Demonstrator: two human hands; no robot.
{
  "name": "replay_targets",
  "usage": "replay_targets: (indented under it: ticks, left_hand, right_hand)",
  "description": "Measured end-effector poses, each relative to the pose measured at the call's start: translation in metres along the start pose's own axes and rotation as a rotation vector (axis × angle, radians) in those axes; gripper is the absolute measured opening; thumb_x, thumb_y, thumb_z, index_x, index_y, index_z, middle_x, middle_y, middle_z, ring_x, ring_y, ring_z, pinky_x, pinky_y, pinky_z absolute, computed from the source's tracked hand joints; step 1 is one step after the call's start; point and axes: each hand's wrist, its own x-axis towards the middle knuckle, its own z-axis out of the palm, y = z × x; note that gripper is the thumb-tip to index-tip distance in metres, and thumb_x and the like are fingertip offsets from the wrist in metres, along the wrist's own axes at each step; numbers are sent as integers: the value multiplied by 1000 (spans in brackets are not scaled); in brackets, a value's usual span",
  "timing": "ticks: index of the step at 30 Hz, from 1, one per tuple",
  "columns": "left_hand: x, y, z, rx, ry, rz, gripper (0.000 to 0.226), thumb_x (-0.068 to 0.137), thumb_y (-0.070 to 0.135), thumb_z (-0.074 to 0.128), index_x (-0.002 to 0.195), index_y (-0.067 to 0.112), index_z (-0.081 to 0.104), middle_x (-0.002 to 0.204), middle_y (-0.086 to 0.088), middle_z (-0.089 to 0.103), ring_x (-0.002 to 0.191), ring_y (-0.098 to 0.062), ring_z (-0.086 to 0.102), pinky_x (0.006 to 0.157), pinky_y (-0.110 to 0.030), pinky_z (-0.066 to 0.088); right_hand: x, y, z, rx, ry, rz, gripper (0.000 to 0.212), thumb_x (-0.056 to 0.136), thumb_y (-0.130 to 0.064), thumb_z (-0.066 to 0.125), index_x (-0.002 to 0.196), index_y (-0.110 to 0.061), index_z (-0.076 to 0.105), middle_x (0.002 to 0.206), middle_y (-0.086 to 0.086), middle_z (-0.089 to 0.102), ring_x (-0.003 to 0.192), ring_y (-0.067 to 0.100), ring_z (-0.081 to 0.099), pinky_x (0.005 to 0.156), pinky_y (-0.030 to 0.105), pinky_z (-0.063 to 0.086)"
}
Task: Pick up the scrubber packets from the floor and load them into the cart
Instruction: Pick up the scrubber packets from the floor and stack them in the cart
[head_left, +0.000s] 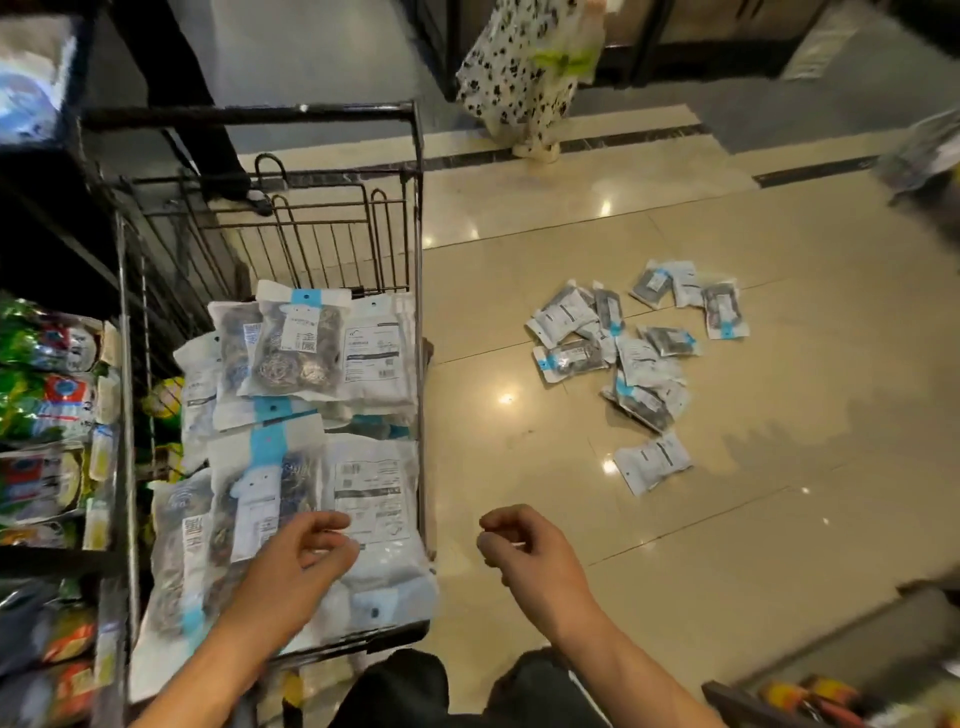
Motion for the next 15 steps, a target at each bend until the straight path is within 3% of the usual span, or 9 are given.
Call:
replay_targets:
  ticks: [6, 10, 15]
  left_hand:
    - [-8, 43, 94, 38, -46, 5, 8, 99, 18, 67, 102, 23, 72, 102, -2, 75, 94, -22, 71, 77, -34, 52]
    - [-12, 69, 160, 70, -46, 14, 9, 99, 16, 67, 101, 21, 73, 103, -3, 75, 94, -21, 72, 73, -31, 50]
    - [-13, 97, 232, 101, -92, -7, 10, 96, 5, 69, 97, 13, 74, 101, -11, 74, 89, -26, 72, 82, -34, 54]
  right_hand:
    - [-14, 30, -104, 129, 46, 62, 8, 93, -21, 69, 99, -22, 74, 93, -1, 75, 88, 20, 73, 81, 32, 57]
    - [-16, 61, -187, 242, 108, 126, 9, 93, -15, 68, 98, -17, 75, 97, 6, 76, 78, 13, 70, 66, 21, 55]
    - [-16, 103, -272, 309, 221, 205, 7, 92, -17, 68, 96, -18, 75, 95, 7, 76, 70, 10, 68, 66, 26, 51]
